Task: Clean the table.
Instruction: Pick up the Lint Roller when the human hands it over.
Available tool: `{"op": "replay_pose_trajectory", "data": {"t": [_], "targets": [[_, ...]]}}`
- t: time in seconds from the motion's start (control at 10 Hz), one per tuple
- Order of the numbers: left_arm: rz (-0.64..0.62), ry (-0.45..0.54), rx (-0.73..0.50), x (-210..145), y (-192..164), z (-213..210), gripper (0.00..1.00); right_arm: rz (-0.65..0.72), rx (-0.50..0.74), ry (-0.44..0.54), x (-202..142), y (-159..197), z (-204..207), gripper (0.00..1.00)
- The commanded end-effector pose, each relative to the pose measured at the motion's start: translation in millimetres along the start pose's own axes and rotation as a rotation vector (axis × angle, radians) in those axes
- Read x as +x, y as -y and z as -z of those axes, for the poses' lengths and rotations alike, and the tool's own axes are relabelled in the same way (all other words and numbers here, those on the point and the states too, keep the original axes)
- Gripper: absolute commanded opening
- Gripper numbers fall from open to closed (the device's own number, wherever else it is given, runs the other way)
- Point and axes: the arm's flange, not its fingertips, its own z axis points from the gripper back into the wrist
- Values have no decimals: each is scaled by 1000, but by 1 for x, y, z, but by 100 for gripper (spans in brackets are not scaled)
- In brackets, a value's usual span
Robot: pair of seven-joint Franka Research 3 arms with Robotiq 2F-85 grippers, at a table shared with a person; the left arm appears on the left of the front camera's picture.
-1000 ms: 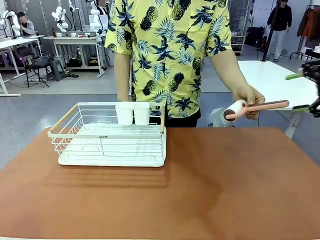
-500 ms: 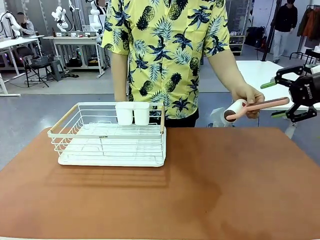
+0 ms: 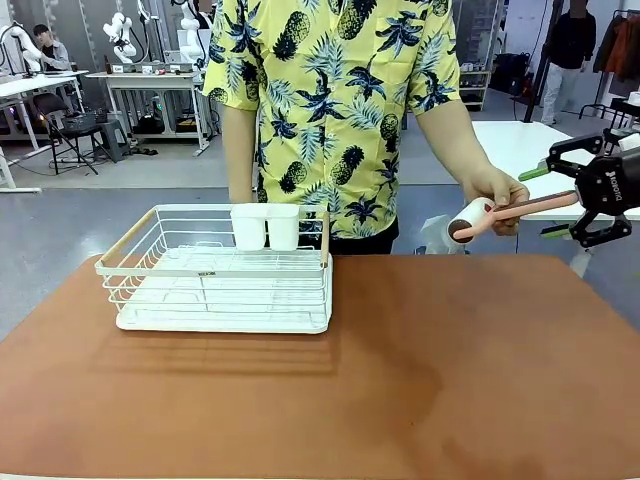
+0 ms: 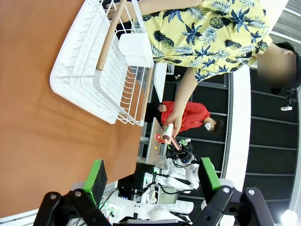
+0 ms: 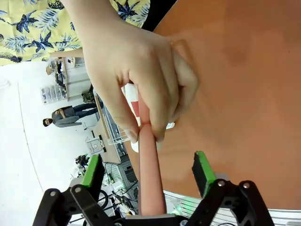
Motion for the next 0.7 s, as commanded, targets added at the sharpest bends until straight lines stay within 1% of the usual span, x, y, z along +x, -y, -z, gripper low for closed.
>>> {"op": "replay_pose_trajectory", "data": {"t": [0.0, 0.1, 0.2, 0.3, 0.4, 0.5, 0.6], "targets": [[8, -7, -14, -2, -1, -3, 100, -26, 13, 19, -15, 8, -1, 80], [8, -7, -14, -2, -1, -3, 100, -28, 11, 18, -15, 9, -1, 66], [8, -7, -14, -2, -1, -3, 100, -29, 12, 18, -15, 9, -2, 61], [8, -7, -14, -2, -1, -3, 100, -30, 16, 20, -14, 10, -3, 46], [8, -7, -14, -2, -1, -3, 100, -32, 18, 22, -14, 10, -5, 41], [8, -7, -14, -2, -1, -3, 100, -33, 19, 24, -14, 10, -5, 27], [8, -7, -14, -2, -1, -3, 100, -34, 21, 25, -14, 10, -5, 21]]}}
